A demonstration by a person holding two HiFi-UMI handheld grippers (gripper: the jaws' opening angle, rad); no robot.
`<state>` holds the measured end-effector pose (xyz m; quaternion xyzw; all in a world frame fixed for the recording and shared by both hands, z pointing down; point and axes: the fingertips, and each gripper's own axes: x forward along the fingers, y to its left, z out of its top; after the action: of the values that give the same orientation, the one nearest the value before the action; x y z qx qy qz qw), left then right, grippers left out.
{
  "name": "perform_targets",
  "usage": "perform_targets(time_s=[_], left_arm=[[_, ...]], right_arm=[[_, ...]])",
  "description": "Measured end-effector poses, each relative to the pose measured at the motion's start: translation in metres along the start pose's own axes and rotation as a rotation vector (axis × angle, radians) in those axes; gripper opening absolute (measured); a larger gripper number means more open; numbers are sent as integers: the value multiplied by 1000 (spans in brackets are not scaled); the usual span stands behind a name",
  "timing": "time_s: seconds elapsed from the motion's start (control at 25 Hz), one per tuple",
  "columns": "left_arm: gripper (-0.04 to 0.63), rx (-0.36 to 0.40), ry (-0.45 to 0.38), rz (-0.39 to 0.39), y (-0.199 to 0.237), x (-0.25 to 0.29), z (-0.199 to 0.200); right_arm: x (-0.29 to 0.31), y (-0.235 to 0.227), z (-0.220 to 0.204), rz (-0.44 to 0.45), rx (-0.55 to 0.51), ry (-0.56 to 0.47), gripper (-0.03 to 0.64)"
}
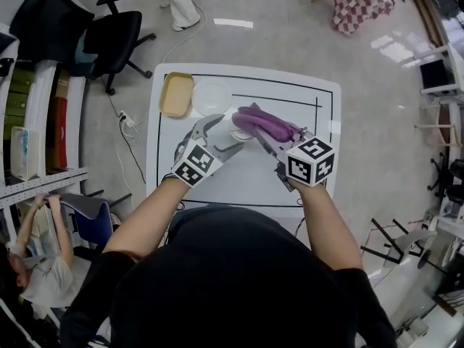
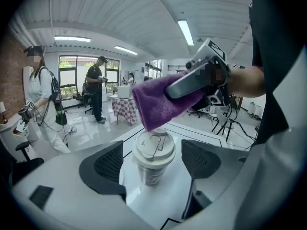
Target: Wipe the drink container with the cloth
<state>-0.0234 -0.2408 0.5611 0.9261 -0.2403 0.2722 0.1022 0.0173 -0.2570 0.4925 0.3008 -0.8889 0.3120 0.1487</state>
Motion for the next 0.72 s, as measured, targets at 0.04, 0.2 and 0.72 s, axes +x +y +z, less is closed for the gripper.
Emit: perform_targets(time_s=[0.04,0.2,0.72], left_arm=[[388,13,13,-5,-1,7,-3],[411,63,41,-9,0,25,-12],[407,249,36,74,3,45,-22]], right_arm=[[5,4,1,28,-2,5,75],[27,23,-3,157,12,50,75],[70,-1,-63,101,-1,255,75]])
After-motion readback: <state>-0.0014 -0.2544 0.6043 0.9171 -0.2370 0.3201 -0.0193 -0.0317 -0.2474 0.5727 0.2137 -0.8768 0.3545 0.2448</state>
